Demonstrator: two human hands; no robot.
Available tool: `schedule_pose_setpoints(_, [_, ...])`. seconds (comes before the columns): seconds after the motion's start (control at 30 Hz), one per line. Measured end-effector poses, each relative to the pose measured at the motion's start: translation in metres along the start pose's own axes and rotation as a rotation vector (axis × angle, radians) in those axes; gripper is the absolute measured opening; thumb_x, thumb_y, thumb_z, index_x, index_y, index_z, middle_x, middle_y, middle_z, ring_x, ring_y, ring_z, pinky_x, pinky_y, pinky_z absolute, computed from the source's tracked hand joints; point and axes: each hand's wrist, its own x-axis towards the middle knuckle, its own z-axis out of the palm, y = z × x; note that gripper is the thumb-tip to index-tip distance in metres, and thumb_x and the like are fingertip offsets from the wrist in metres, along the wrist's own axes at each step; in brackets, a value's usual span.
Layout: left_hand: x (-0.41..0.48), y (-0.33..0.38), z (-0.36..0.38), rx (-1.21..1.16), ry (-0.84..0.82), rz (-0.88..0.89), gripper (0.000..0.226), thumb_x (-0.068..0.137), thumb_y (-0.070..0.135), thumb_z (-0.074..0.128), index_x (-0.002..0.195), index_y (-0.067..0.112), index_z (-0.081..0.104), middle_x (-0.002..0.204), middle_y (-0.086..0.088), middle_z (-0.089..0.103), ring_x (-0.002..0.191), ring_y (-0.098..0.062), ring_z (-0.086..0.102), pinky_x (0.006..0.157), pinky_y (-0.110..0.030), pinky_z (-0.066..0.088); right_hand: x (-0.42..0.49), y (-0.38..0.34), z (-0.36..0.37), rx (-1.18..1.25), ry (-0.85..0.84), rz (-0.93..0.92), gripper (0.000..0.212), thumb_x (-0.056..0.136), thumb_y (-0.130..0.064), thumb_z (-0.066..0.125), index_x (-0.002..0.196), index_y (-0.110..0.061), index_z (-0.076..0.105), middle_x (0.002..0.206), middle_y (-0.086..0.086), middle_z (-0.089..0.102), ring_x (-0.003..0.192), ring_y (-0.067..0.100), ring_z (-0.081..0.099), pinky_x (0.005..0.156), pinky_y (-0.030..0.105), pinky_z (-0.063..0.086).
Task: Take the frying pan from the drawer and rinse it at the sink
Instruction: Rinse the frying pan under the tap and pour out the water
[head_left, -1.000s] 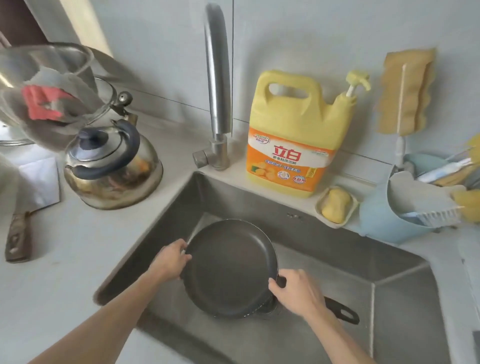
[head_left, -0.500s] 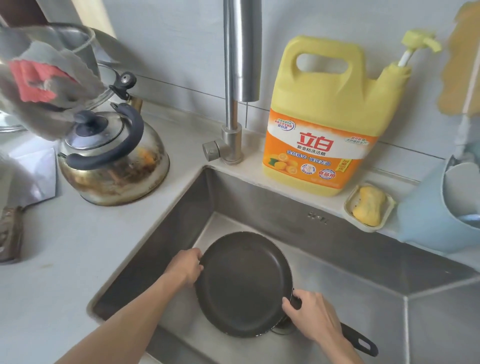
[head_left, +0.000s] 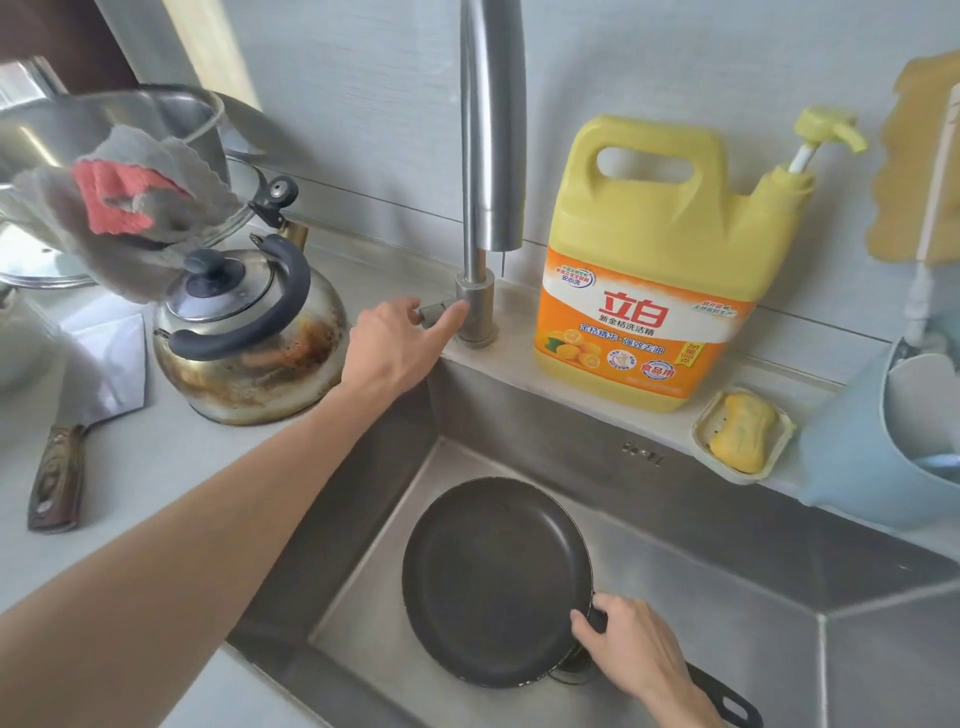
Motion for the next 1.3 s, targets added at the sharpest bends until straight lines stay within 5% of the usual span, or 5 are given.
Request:
schedule_pose_setpoints(0.27, [0.014,-0.005,0.003,-0.031,0.008,-0.026,0.052,0.078,0.050,0.068,0.076,-0.002,0.071,0.059,-0.010,0.055,0.059,-0.021,0.042,0.056,-0.030,0.041,0.004,0.001,0.000,-0.039,0.004,-0.008,0.052,0.094,-0.060,0.057,0.065,-0.020,0.040,0.064,-0.001,0.050,0.074,0.028,0.047,0.060,0.037,0.039])
schedule_pose_setpoints(0.5, [0.020,-0.017,-0.004,-0.112,-0.045,-0.026,0.045,0.077,0.049,0.066,0.093,0.011,0.085,0.095,-0.021,0.082,0.068,-0.019,0.059,0.088,-0.051,0.066,0.005,0.004,0.002,-0.037,0.012,-0.022,0.051,0.095,-0.059,0.056,0.067,-0.019,0.044,0.070,-0.001,0.058,0.075,0.027,0.048,0.065,0.038,0.040])
schedule_pose_setpoints(1.0, [0.020,-0.023,-0.001,-0.109,-0.028,0.004,0.049,0.081,0.050,0.066,0.101,0.009,0.085,0.095,-0.021,0.082,0.067,-0.021,0.055,0.090,-0.049,0.065,0.006,0.002,0.001,-0.049,0.008,-0.027,0.052,0.095,-0.058,0.058,0.067,-0.016,0.044,0.063,0.000,0.051,0.071,0.029,0.049,0.058,0.038,0.037])
schedule_pose_setpoints(1.17, [0.019,-0.023,0.001,-0.117,-0.051,-0.015,0.047,0.085,0.046,0.066,0.103,0.006,0.083,0.094,-0.021,0.082,0.065,-0.017,0.057,0.073,-0.034,0.056,0.004,0.003,0.001,-0.044,0.008,-0.018,0.052,0.095,-0.058,0.058,0.067,-0.016,0.045,0.065,0.001,0.054,0.073,0.030,0.049,0.062,0.038,0.038])
schedule_pose_setpoints(1.3, [0.014,-0.021,0.002,-0.145,-0.048,-0.014,0.040,0.091,0.044,0.065,0.103,0.011,0.085,0.094,-0.018,0.084,0.063,-0.016,0.066,0.086,-0.045,0.068,0.004,0.001,0.000,-0.044,0.003,-0.019,0.050,0.096,-0.058,0.058,0.069,-0.017,0.048,0.065,0.000,0.053,0.073,0.031,0.049,0.063,0.038,0.040])
